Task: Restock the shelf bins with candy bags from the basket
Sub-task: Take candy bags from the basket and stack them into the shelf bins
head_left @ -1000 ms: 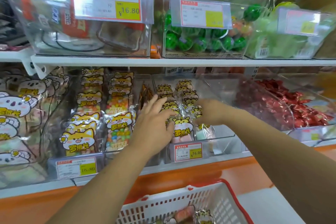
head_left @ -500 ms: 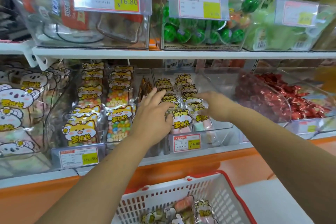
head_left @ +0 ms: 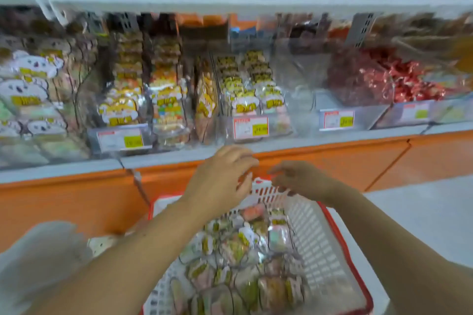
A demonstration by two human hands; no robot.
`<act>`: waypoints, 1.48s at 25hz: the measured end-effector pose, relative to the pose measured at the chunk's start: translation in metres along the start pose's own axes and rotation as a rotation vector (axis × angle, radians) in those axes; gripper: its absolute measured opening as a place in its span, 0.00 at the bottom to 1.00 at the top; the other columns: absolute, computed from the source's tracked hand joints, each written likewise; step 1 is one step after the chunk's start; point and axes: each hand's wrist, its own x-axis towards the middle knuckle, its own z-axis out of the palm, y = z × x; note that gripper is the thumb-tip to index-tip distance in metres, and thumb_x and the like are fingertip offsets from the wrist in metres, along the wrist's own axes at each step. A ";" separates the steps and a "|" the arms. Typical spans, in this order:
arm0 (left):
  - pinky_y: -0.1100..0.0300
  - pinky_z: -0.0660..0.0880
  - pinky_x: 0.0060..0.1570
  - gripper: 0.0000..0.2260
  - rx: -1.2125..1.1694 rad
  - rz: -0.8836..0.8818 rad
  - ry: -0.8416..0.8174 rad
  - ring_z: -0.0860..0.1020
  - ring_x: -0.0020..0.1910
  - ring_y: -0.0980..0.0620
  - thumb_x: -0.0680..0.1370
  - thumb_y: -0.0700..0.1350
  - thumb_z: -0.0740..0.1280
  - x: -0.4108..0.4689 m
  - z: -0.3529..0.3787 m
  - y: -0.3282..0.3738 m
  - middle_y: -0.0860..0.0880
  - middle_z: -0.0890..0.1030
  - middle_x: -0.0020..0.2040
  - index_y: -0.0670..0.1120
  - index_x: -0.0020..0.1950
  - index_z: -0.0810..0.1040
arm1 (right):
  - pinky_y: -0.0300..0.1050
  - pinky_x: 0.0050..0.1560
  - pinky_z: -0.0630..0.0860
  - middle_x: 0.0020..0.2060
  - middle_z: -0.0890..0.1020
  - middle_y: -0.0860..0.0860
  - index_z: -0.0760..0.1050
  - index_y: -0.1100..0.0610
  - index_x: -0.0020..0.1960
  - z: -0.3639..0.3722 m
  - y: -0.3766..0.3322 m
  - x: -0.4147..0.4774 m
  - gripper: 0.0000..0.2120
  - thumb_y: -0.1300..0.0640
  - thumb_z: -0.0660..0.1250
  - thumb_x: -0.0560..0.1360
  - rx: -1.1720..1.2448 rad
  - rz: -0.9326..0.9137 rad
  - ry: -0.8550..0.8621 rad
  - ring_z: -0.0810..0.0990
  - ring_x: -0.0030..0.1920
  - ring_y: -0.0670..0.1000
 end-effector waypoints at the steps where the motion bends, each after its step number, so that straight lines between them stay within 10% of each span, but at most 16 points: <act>1: 0.55 0.73 0.60 0.14 -0.066 -0.078 -0.100 0.71 0.64 0.52 0.79 0.47 0.64 -0.018 0.016 0.005 0.52 0.76 0.65 0.51 0.63 0.78 | 0.39 0.43 0.76 0.43 0.80 0.50 0.79 0.51 0.51 0.015 0.021 0.004 0.04 0.58 0.67 0.77 -0.047 0.064 -0.062 0.78 0.41 0.47; 4: 0.60 0.69 0.61 0.17 -0.232 -0.372 -0.411 0.70 0.66 0.53 0.81 0.48 0.61 -0.066 0.069 0.001 0.54 0.70 0.69 0.53 0.70 0.72 | 0.31 0.43 0.74 0.55 0.76 0.51 0.77 0.60 0.61 0.056 0.086 0.017 0.12 0.61 0.64 0.79 -0.197 0.235 -0.136 0.76 0.43 0.46; 8: 0.64 0.71 0.54 0.18 -0.401 -0.668 -0.614 0.76 0.56 0.54 0.81 0.48 0.62 -0.113 0.127 -0.017 0.54 0.72 0.64 0.52 0.71 0.71 | 0.44 0.42 0.76 0.58 0.75 0.57 0.66 0.60 0.71 0.092 0.142 0.032 0.19 0.60 0.60 0.80 -0.248 0.450 -0.044 0.79 0.47 0.55; 13: 0.63 0.70 0.54 0.19 -0.528 -0.824 -0.663 0.74 0.59 0.55 0.81 0.49 0.64 -0.119 0.169 -0.023 0.52 0.74 0.64 0.52 0.72 0.69 | 0.44 0.39 0.75 0.69 0.69 0.60 0.54 0.60 0.77 0.127 0.181 0.043 0.31 0.57 0.63 0.78 -0.092 0.678 0.150 0.78 0.53 0.56; 18: 0.63 0.67 0.56 0.19 -0.607 -0.897 -0.651 0.72 0.66 0.52 0.82 0.47 0.62 -0.105 0.179 -0.021 0.50 0.71 0.70 0.50 0.73 0.69 | 0.49 0.63 0.71 0.63 0.73 0.59 0.68 0.62 0.68 0.143 0.192 0.057 0.32 0.40 0.64 0.73 -0.114 0.804 0.195 0.73 0.64 0.59; 21: 0.61 0.71 0.47 0.18 -0.660 -0.947 -0.607 0.76 0.51 0.57 0.82 0.47 0.62 -0.100 0.182 -0.019 0.52 0.73 0.66 0.50 0.72 0.70 | 0.51 0.67 0.69 0.67 0.72 0.58 0.60 0.61 0.74 0.143 0.193 0.075 0.43 0.37 0.66 0.69 -0.045 0.931 0.124 0.70 0.67 0.60; 24: 0.63 0.72 0.43 0.18 -0.682 -0.997 -0.594 0.76 0.47 0.57 0.81 0.48 0.63 -0.105 0.185 -0.019 0.53 0.75 0.60 0.51 0.72 0.70 | 0.51 0.60 0.75 0.63 0.77 0.59 0.60 0.63 0.74 0.149 0.196 0.082 0.48 0.41 0.75 0.65 0.097 0.925 0.158 0.76 0.63 0.59; 33: 0.59 0.70 0.56 0.15 -0.799 -1.177 -0.404 0.75 0.56 0.56 0.80 0.49 0.66 -0.105 0.169 -0.035 0.54 0.76 0.64 0.52 0.67 0.74 | 0.45 0.37 0.72 0.39 0.80 0.50 0.73 0.55 0.52 0.109 0.158 0.043 0.10 0.52 0.70 0.75 0.000 0.505 0.490 0.77 0.39 0.52; 37: 0.49 0.73 0.65 0.17 -1.133 -1.205 -0.385 0.77 0.60 0.53 0.77 0.54 0.69 -0.107 0.147 -0.041 0.55 0.79 0.61 0.57 0.65 0.75 | 0.49 0.41 0.76 0.43 0.79 0.59 0.72 0.62 0.47 0.105 0.128 0.043 0.14 0.59 0.76 0.70 0.446 0.346 0.196 0.79 0.40 0.54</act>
